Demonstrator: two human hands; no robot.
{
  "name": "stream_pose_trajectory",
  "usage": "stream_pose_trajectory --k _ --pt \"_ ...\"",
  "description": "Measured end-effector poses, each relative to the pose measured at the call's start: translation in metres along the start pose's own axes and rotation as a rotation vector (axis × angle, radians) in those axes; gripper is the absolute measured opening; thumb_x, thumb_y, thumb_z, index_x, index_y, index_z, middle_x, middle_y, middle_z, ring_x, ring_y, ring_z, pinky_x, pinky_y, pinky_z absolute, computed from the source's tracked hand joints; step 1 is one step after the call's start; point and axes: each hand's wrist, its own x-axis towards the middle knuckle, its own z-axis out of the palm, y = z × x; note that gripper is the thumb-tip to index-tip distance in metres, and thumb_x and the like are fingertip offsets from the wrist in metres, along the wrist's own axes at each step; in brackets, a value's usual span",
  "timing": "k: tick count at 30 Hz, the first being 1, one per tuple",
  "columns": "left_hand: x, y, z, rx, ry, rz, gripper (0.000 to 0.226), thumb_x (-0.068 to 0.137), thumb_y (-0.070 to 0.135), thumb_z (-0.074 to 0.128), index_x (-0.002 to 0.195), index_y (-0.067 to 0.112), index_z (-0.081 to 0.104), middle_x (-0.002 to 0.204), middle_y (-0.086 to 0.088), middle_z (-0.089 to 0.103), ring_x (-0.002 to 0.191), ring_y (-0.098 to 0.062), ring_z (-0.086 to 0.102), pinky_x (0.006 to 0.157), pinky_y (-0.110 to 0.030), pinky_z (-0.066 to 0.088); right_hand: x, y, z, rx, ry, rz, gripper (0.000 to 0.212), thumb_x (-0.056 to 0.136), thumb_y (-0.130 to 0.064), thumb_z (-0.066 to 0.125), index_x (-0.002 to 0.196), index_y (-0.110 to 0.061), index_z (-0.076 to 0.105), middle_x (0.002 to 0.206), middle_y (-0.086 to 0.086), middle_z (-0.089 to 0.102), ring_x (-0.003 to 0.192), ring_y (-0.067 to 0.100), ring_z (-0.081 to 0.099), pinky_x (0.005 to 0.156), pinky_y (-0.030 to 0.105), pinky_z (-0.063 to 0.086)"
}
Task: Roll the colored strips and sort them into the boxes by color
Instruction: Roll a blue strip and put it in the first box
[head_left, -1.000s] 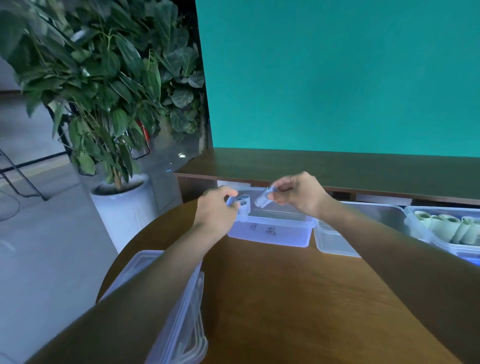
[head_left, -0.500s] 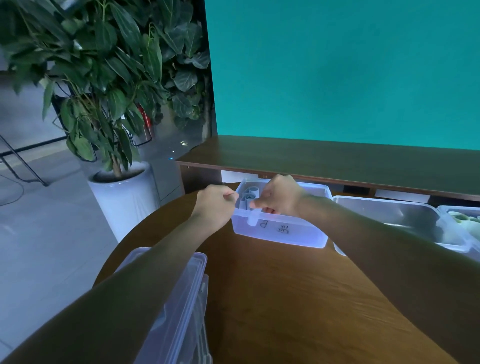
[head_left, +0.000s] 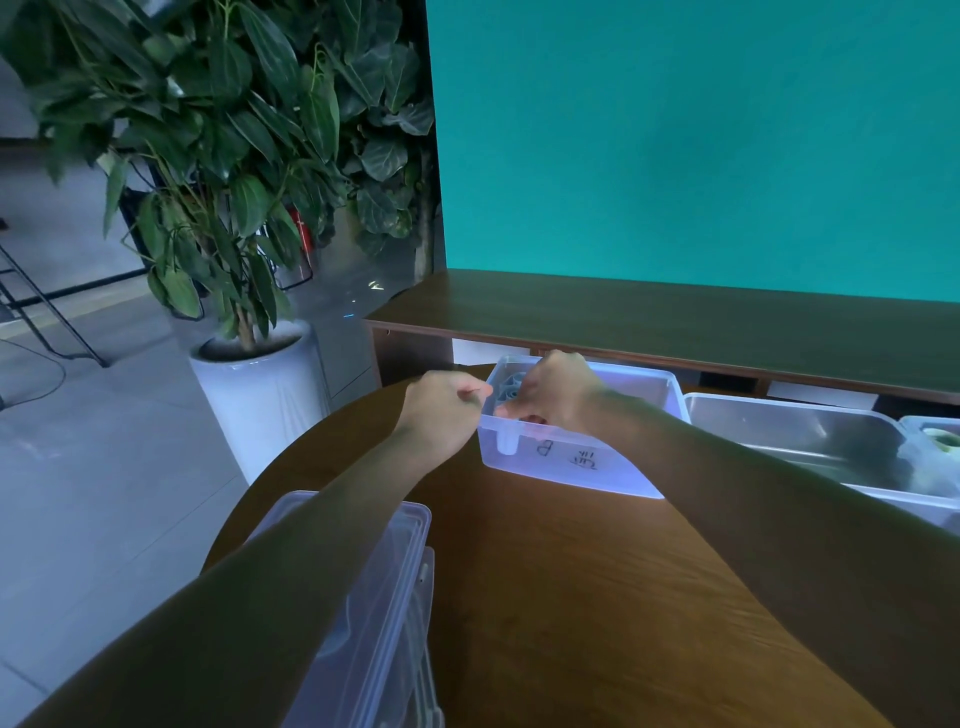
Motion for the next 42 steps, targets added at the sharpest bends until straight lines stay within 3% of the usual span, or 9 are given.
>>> stream_pose_trajectory --k 5,7,10,18,23,30,34,37,42 --pt "-0.002 -0.004 -0.002 -0.080 -0.017 -0.027 0.027 0.102 0.020 0.055 0.124 0.017 0.071 0.122 0.000 0.071 0.109 -0.014 0.064 0.081 -0.023 0.050 -0.001 0.003 0.001 0.121 -0.006 0.011 0.031 0.086 -0.044 0.074 0.076 -0.017 0.063 0.073 -0.005 0.059 0.061 0.009 0.053 0.050 0.016 0.039" --pt "-0.002 -0.005 -0.002 -0.105 -0.029 -0.029 0.027 0.102 0.021 0.056 0.124 0.018 0.071 0.122 0.000 0.071 0.109 -0.015 0.064 0.090 -0.030 0.054 0.002 0.004 0.002 0.277 -0.017 0.040 0.027 0.081 -0.035 0.082 0.087 -0.010 0.073 0.080 -0.001 0.070 0.069 0.016 0.067 0.069 0.023 0.057" --pt "-0.003 -0.006 -0.003 -0.115 -0.038 -0.031 0.028 0.102 0.021 0.056 0.125 0.018 0.070 0.123 0.000 0.070 0.110 -0.016 0.064 0.094 -0.034 0.055 0.002 0.006 0.003 0.446 -0.027 0.081 0.031 0.075 -0.025 0.089 0.096 -0.006 0.076 0.087 0.005 0.078 0.077 0.019 0.077 0.084 0.035 0.062" --pt "-0.004 -0.006 -0.004 -0.119 -0.044 -0.017 0.028 0.101 0.021 0.057 0.126 0.017 0.070 0.122 -0.001 0.070 0.108 -0.016 0.065 0.092 -0.031 0.055 0.007 -0.004 0.004 0.405 -0.039 0.087 0.029 0.080 -0.025 0.083 0.101 -0.005 0.076 0.093 0.005 0.079 0.087 0.017 0.077 0.087 0.035 0.062" --pt "-0.005 -0.005 -0.004 -0.116 -0.047 -0.009 0.028 0.101 0.020 0.057 0.126 0.017 0.069 0.121 -0.001 0.070 0.108 -0.016 0.064 0.089 -0.029 0.054 0.007 0.000 0.008 0.447 0.025 0.110 0.019 0.079 -0.020 0.085 0.092 -0.010 0.075 0.081 -0.001 0.076 0.069 0.011 0.075 0.074 0.026 0.063" --pt "-0.005 -0.004 -0.005 -0.105 -0.045 -0.016 0.028 0.102 0.021 0.057 0.127 0.018 0.069 0.123 -0.001 0.070 0.108 -0.016 0.064 0.084 -0.023 0.051 0.006 -0.008 0.006 0.194 0.061 0.104 0.028 0.085 -0.043 0.073 0.076 -0.019 0.063 0.069 -0.008 0.060 0.057 0.006 0.054 0.053 0.020 0.045" --pt "-0.005 -0.004 -0.004 -0.092 -0.049 -0.010 0.028 0.102 0.021 0.056 0.126 0.018 0.069 0.122 0.000 0.070 0.107 -0.014 0.064 0.075 -0.016 0.047 0.009 -0.003 0.007 0.303 0.005 0.078 0.033 0.080 -0.036 0.084 0.100 -0.012 0.074 0.094 0.001 0.075 0.084 0.015 0.074 0.084 0.033 0.062" --pt "-0.005 -0.003 -0.004 -0.085 -0.047 -0.015 0.027 0.102 0.021 0.056 0.125 0.019 0.070 0.121 0.002 0.070 0.109 -0.015 0.064 0.080 -0.021 0.047 0.008 0.002 0.005 0.297 -0.018 0.044 0.032 0.084 -0.028 0.081 0.108 -0.008 0.075 0.104 0.006 0.075 0.092 0.020 0.074 0.090 0.037 0.060" --pt "-0.006 -0.004 -0.002 -0.069 -0.026 -0.007 0.026 0.102 0.018 0.056 0.123 0.019 0.071 0.117 0.001 0.071 0.105 -0.014 0.064 0.079 -0.022 0.051 0.006 0.014 0.000 0.497 -0.117 0.025 0.032 0.085 -0.008 0.078 0.114 0.004 0.071 0.092 0.009 0.069 0.071 0.013 0.063 0.072 0.025 0.055"
